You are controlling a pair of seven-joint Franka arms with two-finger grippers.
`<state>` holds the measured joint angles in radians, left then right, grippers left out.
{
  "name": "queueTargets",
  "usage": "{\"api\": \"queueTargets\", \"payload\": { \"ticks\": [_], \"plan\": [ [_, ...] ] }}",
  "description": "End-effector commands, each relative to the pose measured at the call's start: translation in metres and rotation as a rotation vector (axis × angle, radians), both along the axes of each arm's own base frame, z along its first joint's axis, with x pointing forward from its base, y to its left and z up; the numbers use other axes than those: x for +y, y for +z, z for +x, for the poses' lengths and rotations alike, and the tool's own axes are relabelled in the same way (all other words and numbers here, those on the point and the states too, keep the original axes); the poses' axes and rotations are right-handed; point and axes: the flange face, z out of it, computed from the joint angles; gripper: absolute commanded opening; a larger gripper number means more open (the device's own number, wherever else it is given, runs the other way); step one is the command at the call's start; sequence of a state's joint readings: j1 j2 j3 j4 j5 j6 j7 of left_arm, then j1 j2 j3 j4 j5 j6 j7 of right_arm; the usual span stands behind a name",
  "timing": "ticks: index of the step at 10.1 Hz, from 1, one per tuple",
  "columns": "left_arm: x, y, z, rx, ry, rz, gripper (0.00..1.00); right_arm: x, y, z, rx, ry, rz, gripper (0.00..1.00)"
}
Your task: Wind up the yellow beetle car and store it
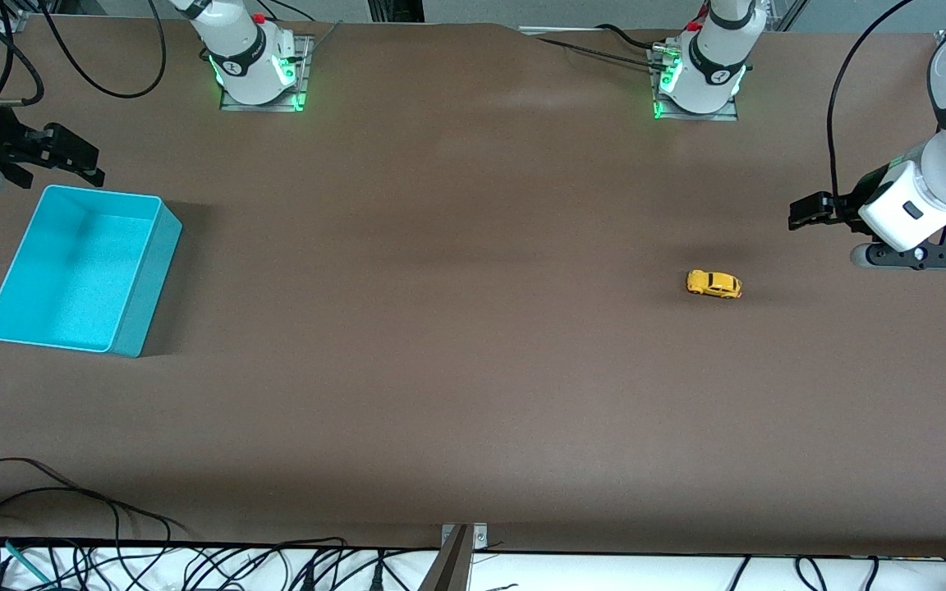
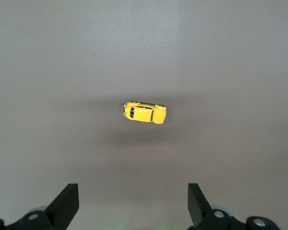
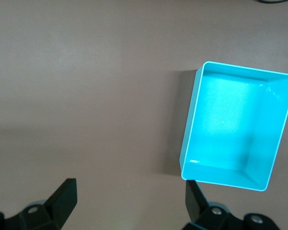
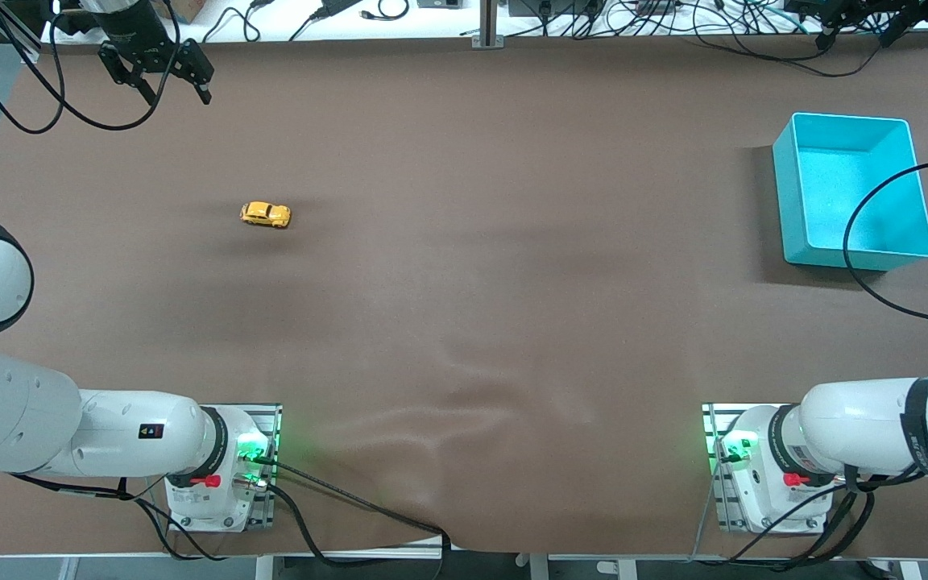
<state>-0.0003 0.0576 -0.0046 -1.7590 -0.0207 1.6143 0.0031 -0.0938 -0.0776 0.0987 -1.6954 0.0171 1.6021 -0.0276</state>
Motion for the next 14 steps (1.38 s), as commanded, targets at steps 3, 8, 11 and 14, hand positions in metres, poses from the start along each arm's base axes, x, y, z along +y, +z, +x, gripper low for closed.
{"api": "queueTargets", "payload": {
  "ticks": [3, 8, 11, 14],
  "plan": [
    [0.003, -0.003, 0.000, 0.003, 0.011, 0.008, 1.00, 0.000, 0.007, 0.002, -0.003, 0.003, 0.017, 1.00],
    [0.003, -0.030, 0.007, 0.051, 0.173, 0.044, 1.00, 0.000, 0.006, 0.002, -0.002, 0.004, 0.016, 1.00],
    [0.010, -0.069, 0.012, 0.068, 0.502, 0.120, 1.00, 0.000, 0.007, 0.002, -0.003, 0.003, 0.017, 1.00],
    [0.017, -0.126, 0.003, 0.019, 0.809, 0.167, 1.00, 0.000, 0.007, 0.002, -0.005, 0.004, 0.017, 1.00]
  ]
}}
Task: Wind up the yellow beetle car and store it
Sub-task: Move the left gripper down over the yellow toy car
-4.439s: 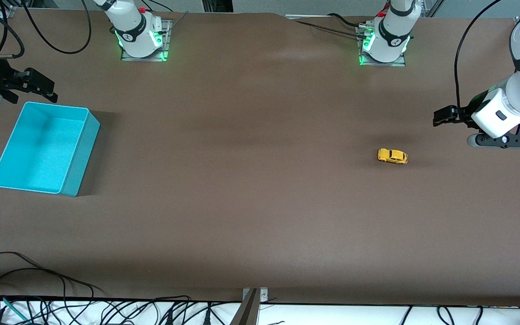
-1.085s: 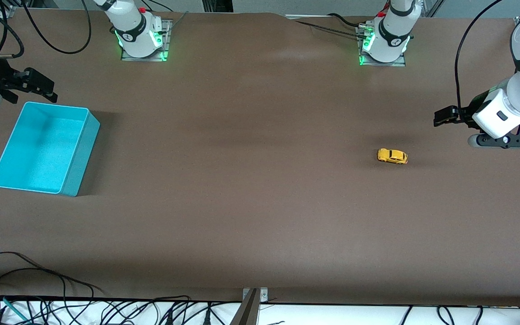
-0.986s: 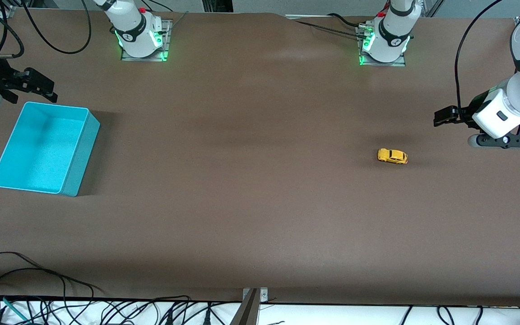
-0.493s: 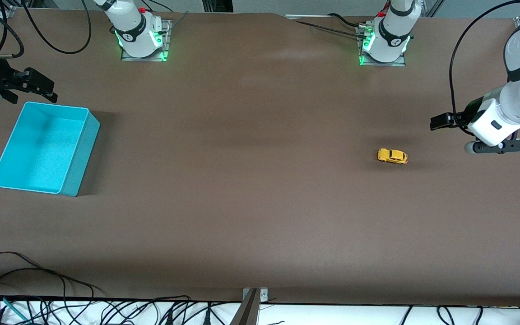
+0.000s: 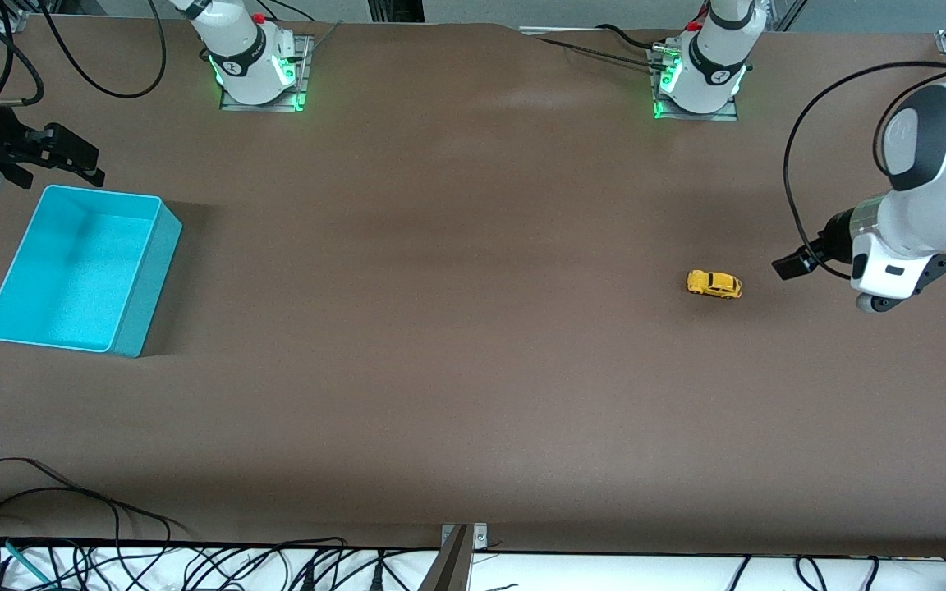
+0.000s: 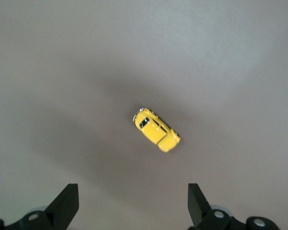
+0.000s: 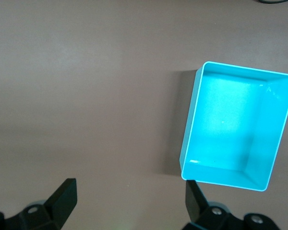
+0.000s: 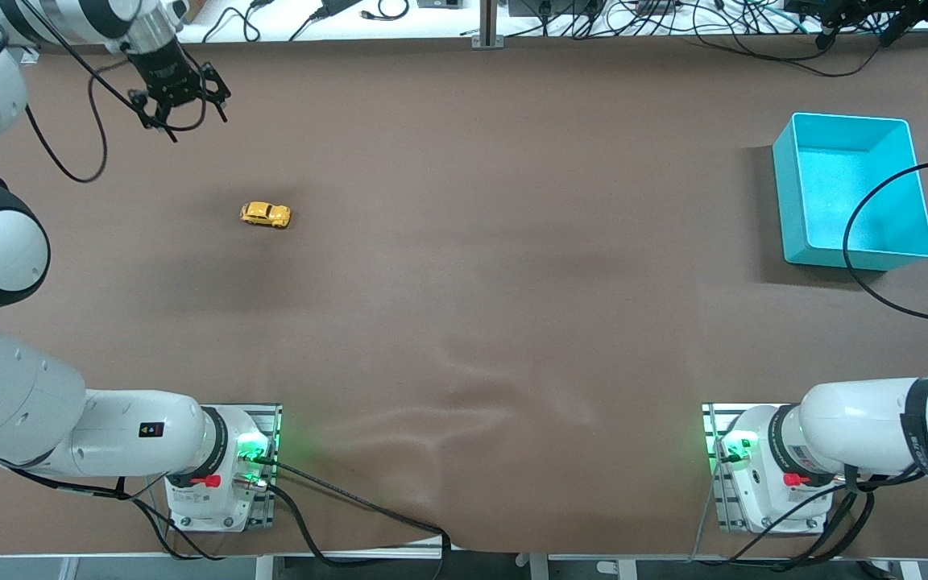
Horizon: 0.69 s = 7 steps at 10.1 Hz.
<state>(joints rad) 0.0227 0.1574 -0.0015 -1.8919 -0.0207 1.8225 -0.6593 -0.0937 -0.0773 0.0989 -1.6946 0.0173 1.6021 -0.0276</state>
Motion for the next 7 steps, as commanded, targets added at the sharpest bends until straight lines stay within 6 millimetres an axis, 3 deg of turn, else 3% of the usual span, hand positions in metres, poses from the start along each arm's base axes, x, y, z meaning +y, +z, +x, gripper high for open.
{"api": "queueTargets", "payload": {
  "ticks": [1, 5, 7],
  "plan": [
    [0.002, -0.046, -0.012, -0.041, 0.287, 0.063, 0.99, 0.000, 0.007, 0.002, -0.005, 0.004, 0.017, 1.00],
    [-0.010, -0.126, -0.010, -0.019, 0.588, 0.088, 0.98, 0.000, 0.007, 0.002, -0.005, 0.002, 0.017, 1.00],
    [-0.012, -0.149, -0.018, -0.018, 0.637, 0.098, 0.99, 0.000, 0.007, 0.002, -0.005, 0.004, 0.017, 1.00]
  ]
}}
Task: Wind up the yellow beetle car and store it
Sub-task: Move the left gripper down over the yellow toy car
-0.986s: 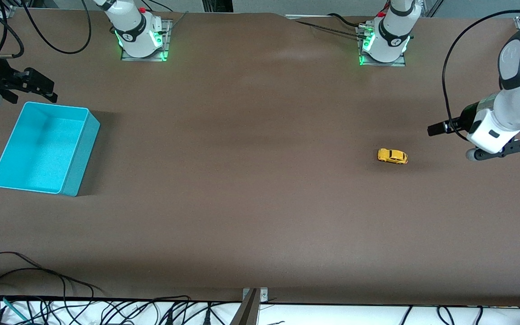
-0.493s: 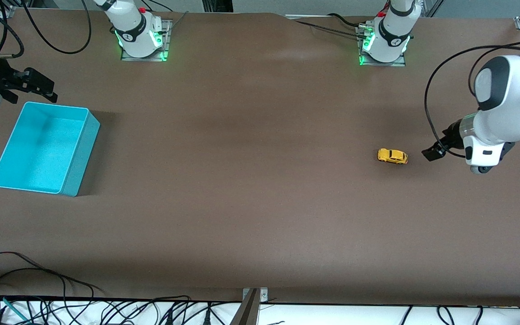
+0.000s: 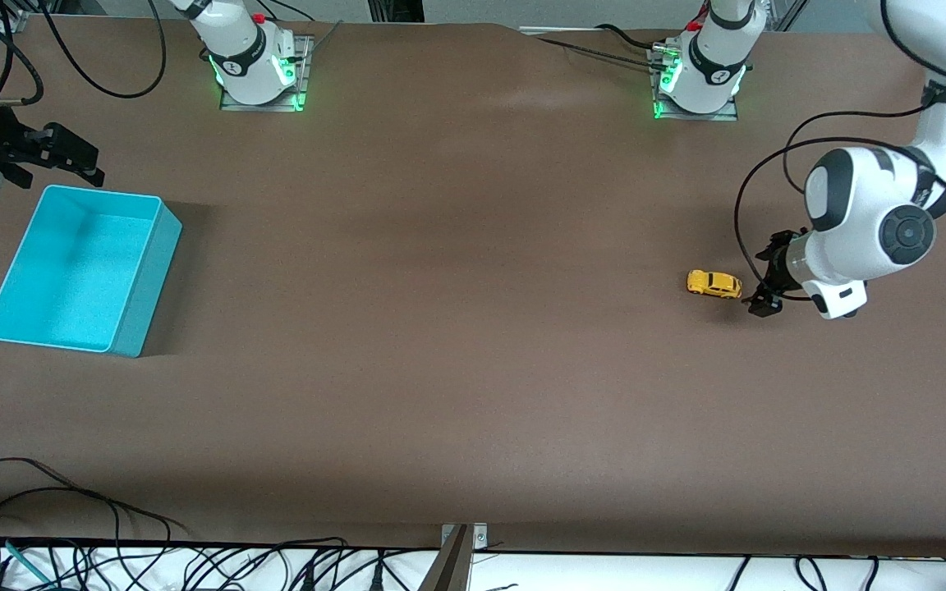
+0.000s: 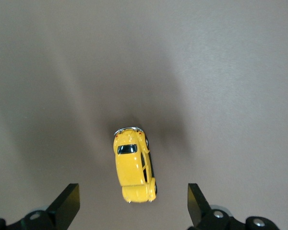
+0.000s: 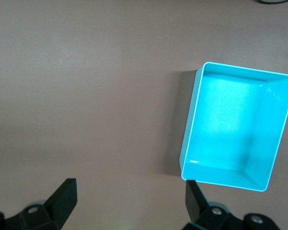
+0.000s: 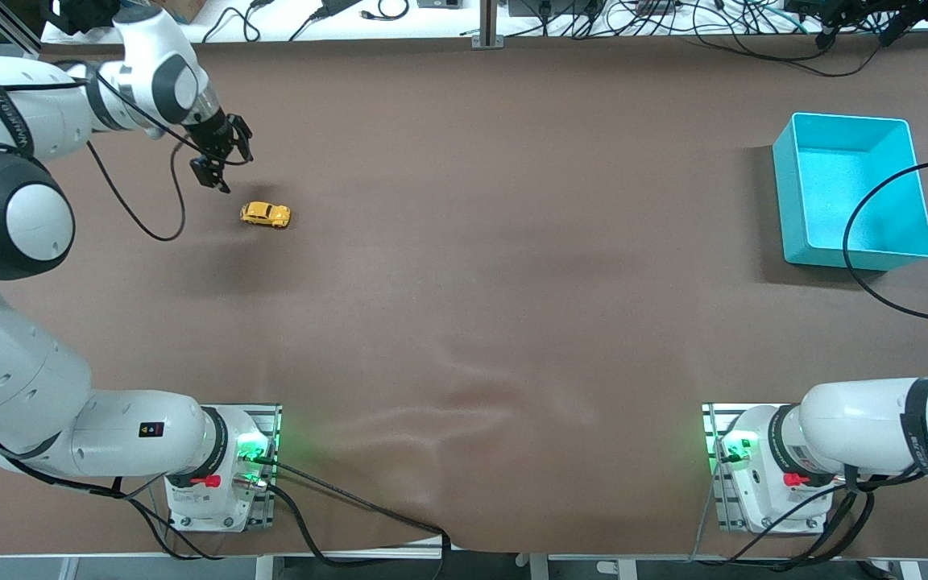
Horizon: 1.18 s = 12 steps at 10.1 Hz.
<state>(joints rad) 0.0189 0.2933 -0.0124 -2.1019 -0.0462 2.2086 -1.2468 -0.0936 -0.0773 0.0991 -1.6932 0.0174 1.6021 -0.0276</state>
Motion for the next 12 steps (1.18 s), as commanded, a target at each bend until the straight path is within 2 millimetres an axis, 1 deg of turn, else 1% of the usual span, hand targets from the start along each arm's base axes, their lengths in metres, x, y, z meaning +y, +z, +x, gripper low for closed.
{"api": "queueTargets", "payload": {
  "ticks": [1, 3, 5, 7, 9, 12],
  "plan": [
    [-0.006, -0.020, -0.006, 0.005, 0.074, -0.023, 0.98, -0.001, 0.005, 0.002, 0.000, 0.002, 0.017, 1.00],
    [-0.015, -0.040, -0.008, 0.000, 0.101, -0.027, 0.98, -0.001, 0.005, 0.002, 0.000, 0.002, 0.016, 1.00],
    [-0.022, -0.054, -0.019, -0.007, 0.098, -0.027, 0.96, -0.002, 0.005, 0.002, 0.004, 0.001, 0.016, 1.00],
    [-0.021, -0.062, -0.025, -0.009, 0.096, -0.021, 0.95, -0.002, 0.003, 0.003, 0.007, 0.001, 0.016, 1.00],
    [-0.016, -0.065, -0.028, -0.011, 0.098, -0.017, 0.93, -0.002, 0.003, 0.003, 0.007, 0.001, 0.016, 1.00],
    [-0.015, -0.071, -0.031, -0.002, 0.090, -0.017, 0.91, -0.003, 0.003, 0.003, 0.006, 0.001, 0.016, 1.00]
  ]
}}
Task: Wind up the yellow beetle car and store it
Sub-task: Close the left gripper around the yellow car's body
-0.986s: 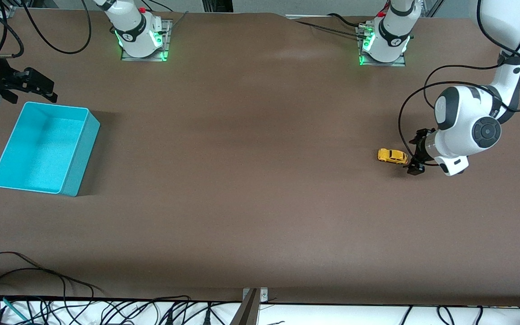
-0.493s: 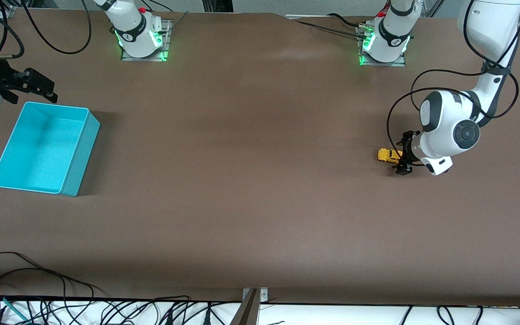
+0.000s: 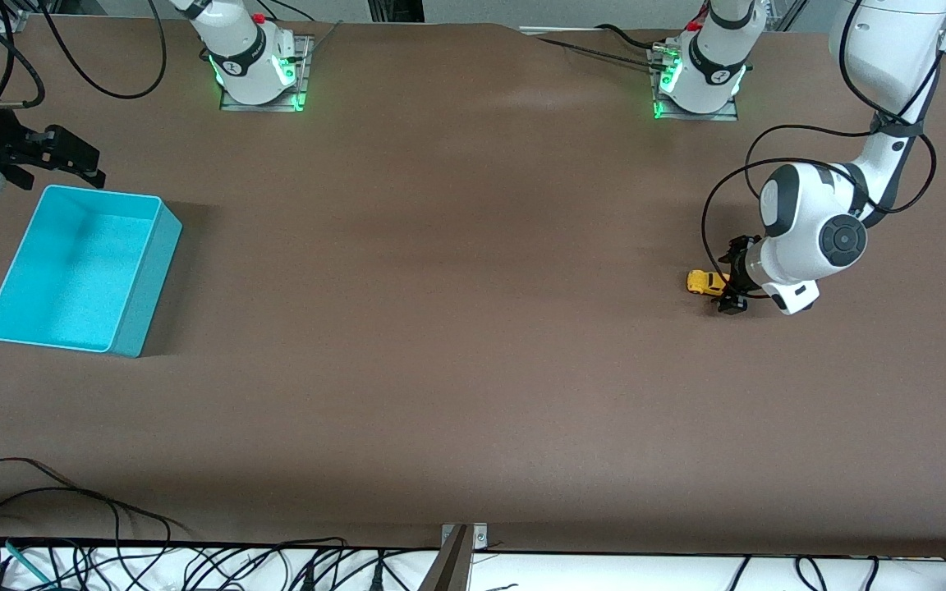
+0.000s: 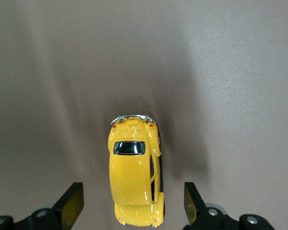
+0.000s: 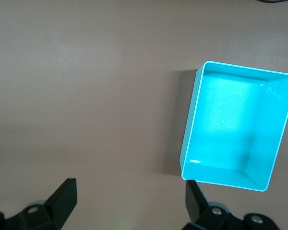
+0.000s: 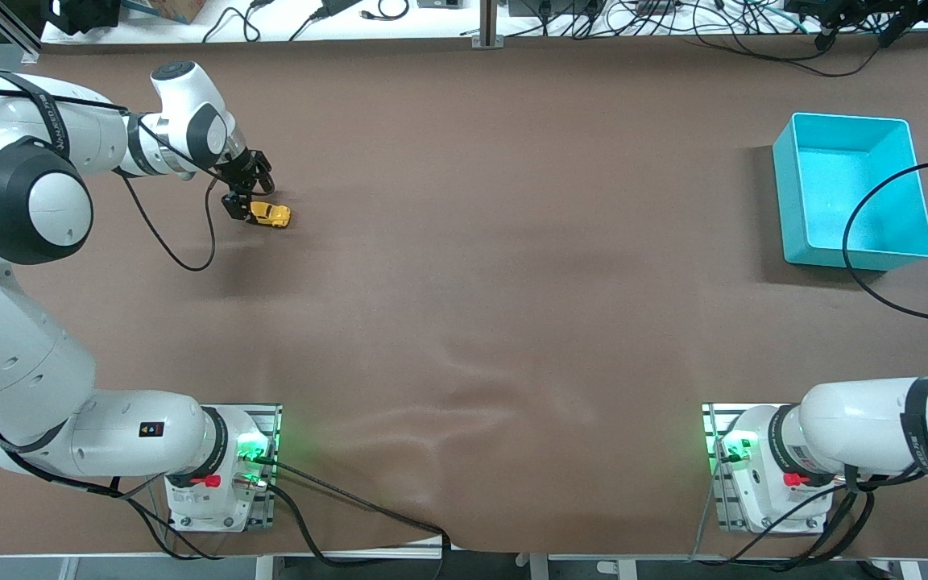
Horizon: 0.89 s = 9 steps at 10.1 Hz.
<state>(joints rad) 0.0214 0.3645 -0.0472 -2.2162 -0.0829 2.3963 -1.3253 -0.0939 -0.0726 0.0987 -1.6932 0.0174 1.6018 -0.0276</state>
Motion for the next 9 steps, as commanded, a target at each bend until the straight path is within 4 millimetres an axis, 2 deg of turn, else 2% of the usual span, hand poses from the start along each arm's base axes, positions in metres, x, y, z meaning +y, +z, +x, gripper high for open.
{"api": "queueTargets", "payload": {
  "ticks": [1, 3, 4, 5, 6, 7, 8, 9],
  "plan": [
    [0.002, -0.004, -0.005, -0.002, 0.001, -0.005, 0.88, -0.003, 0.006, 0.001, 0.001, 0.000, 0.016, 1.00],
    [0.003, -0.010, -0.007, 0.009, -0.023, 0.010, 0.83, -0.003, 0.005, 0.002, 0.004, 0.001, 0.016, 1.00],
    [0.003, -0.010, -0.007, 0.008, -0.021, 0.009, 0.62, -0.003, 0.006, 0.001, 0.002, 0.001, 0.016, 1.00],
    [0.003, -0.009, -0.006, 0.006, -0.025, 0.009, 0.24, -0.003, 0.006, 0.001, 0.002, 0.000, 0.016, 1.00],
    [0.000, -0.009, -0.006, 0.006, -0.035, 0.011, 0.10, -0.003, 0.005, 0.002, 0.004, 0.000, 0.016, 1.00],
    [0.001, -0.008, -0.006, 0.006, -0.042, 0.016, 0.00, -0.003, 0.006, 0.001, 0.002, 0.000, 0.016, 1.00],
    [-0.002, -0.002, -0.002, -0.004, -0.036, 0.018, 0.00, -0.002, 0.006, 0.001, 0.002, 0.001, 0.016, 1.00],
    [-0.014, 0.007, 0.001, -0.018, -0.025, 0.017, 0.00, -0.003, 0.006, 0.001, 0.002, 0.000, 0.016, 1.00]
  ]
}}
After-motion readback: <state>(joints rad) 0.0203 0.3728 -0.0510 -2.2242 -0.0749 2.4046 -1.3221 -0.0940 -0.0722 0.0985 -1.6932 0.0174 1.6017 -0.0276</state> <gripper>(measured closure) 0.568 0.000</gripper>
